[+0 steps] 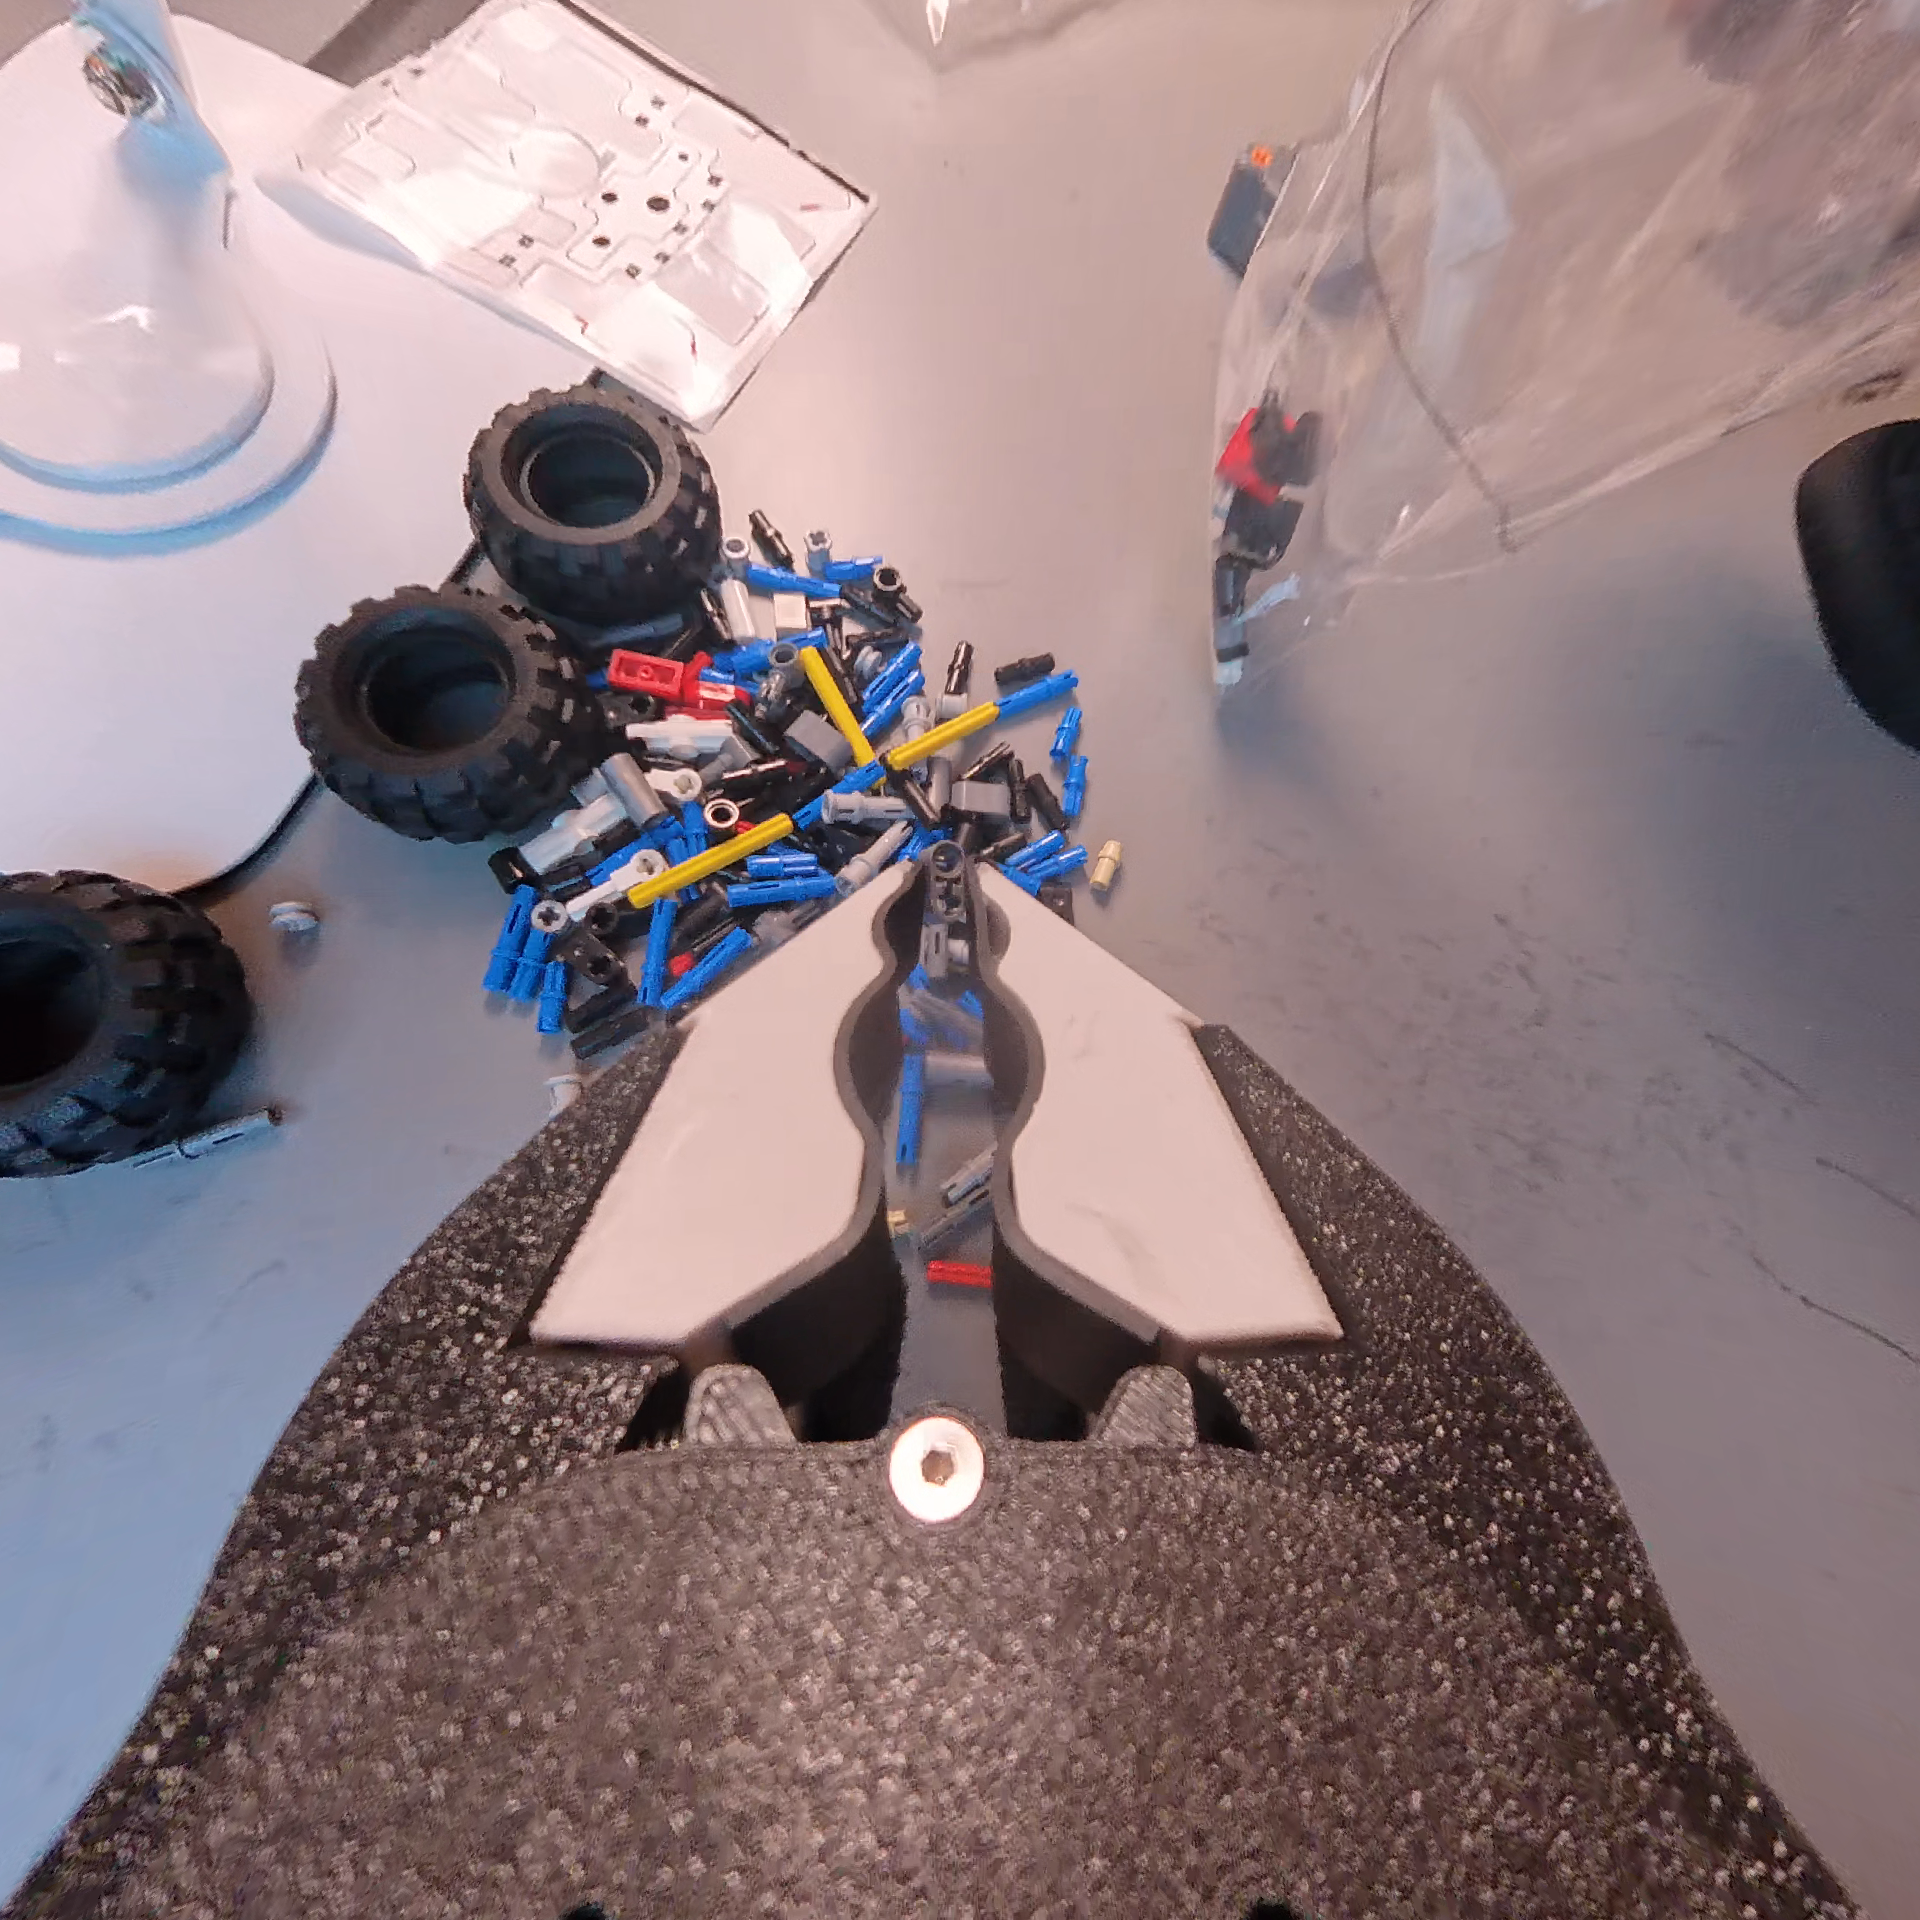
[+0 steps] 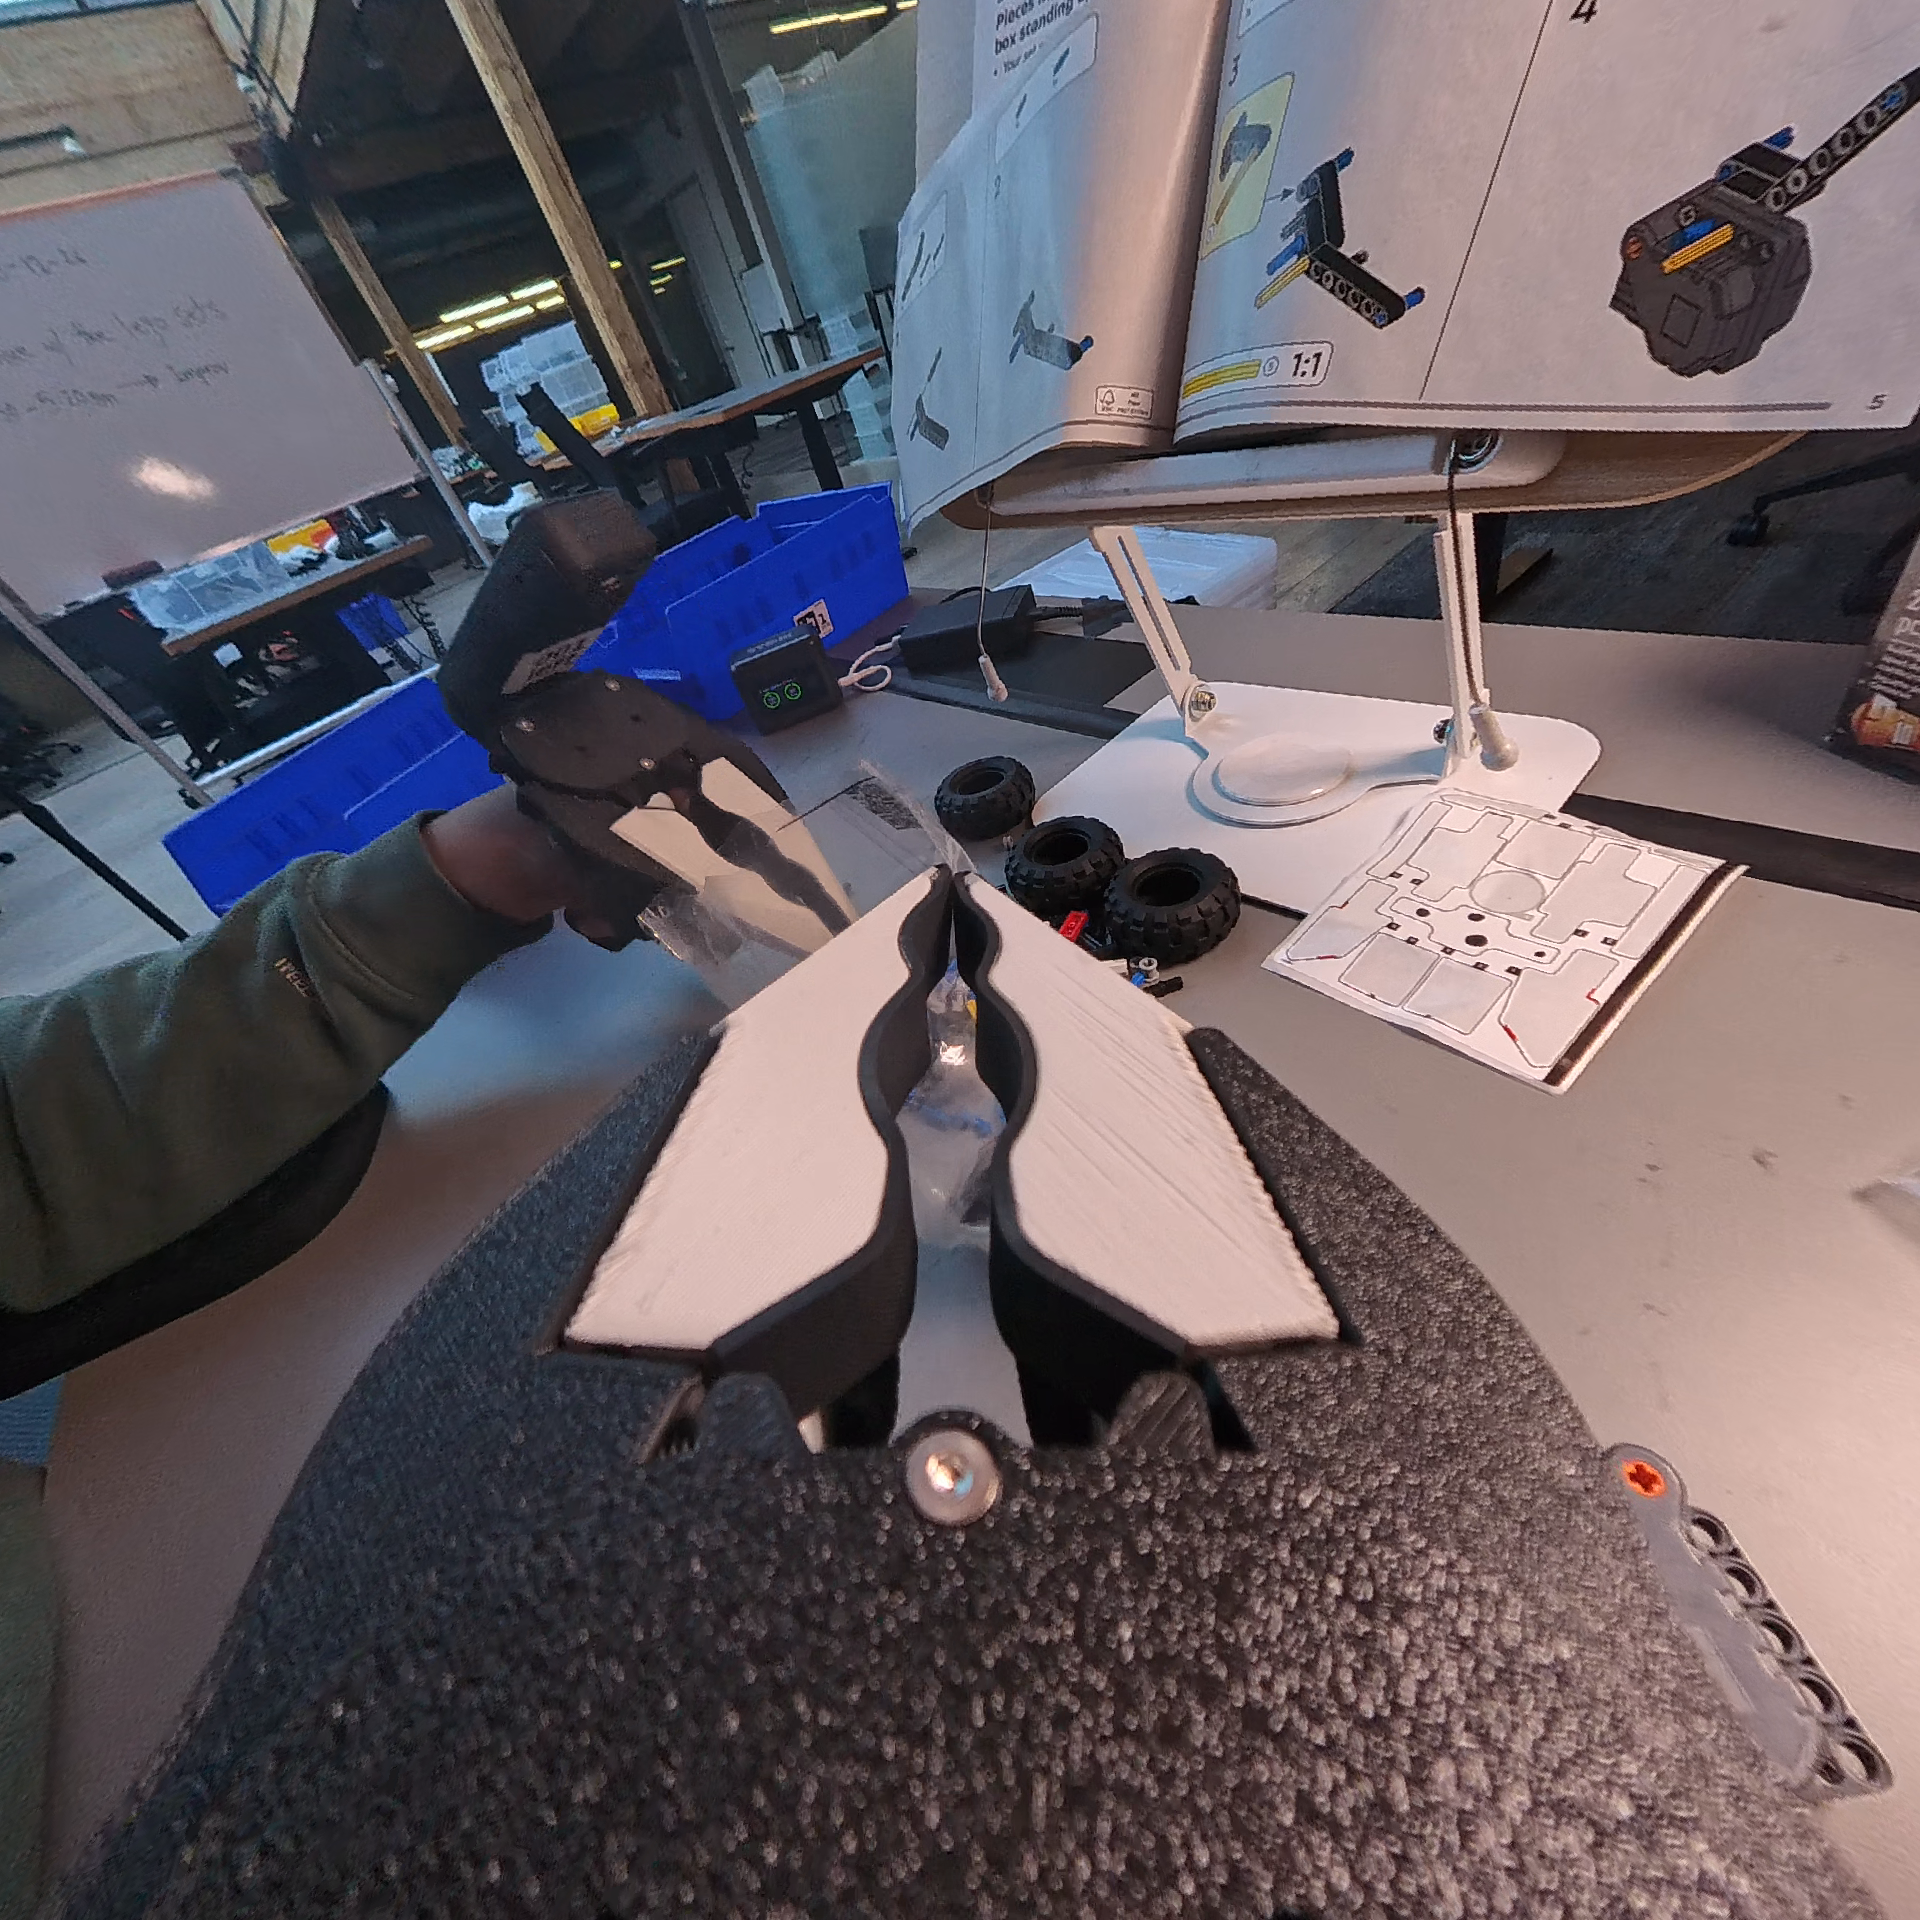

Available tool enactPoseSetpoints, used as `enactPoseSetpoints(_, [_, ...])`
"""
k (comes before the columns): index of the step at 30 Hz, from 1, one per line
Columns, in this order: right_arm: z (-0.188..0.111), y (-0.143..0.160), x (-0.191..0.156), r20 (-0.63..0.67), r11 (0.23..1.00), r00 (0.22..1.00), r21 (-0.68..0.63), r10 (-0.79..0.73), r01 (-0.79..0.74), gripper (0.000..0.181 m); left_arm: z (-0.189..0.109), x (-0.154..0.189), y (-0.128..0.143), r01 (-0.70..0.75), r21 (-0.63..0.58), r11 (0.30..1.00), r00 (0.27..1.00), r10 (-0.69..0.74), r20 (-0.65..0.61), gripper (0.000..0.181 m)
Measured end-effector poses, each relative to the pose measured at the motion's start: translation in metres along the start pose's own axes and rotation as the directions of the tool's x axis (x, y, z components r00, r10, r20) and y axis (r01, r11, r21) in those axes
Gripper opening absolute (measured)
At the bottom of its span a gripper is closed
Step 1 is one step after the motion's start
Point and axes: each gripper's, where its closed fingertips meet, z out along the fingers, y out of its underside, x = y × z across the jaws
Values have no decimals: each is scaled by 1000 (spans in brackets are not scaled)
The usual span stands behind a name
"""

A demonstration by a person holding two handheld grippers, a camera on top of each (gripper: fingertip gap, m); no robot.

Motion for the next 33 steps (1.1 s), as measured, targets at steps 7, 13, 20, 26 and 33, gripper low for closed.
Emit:
enactPoseSetpoints(7, [5, 5, -4, 7, 1000, 1000, -14, -1, 1, 0, -44, 47, -77, -25, 310, 950, 993, 61, -106, 7])
enactPoseSetpoints(13, [16, 16, -17, 41, 999, 999, -46, 6, -4, 0, -27, 90, -101, -157, 273, 949, 981, 181, -66, 14])
enactPoseSetpoints(20, [10, 11, -7, 9, 1000, 1000, -26, 12, -11, 0, -49, 67, -93, -64, 351, 934, 991, 100, -86, 26])
enactPoseSetpoints(26, [1, 3, 9, -30, 1000, 999, 5, 24, -24, 0, 12, 34, 4, -93, -39, 995, 996, 92, -24, 21])
enactPoseSetpoints(33, [-3, 2, 13, -35, 1000, 999, 12, 25, -24, 0, 34, 24, 29, -152, -184, 971, 983, 168, 73, 17])
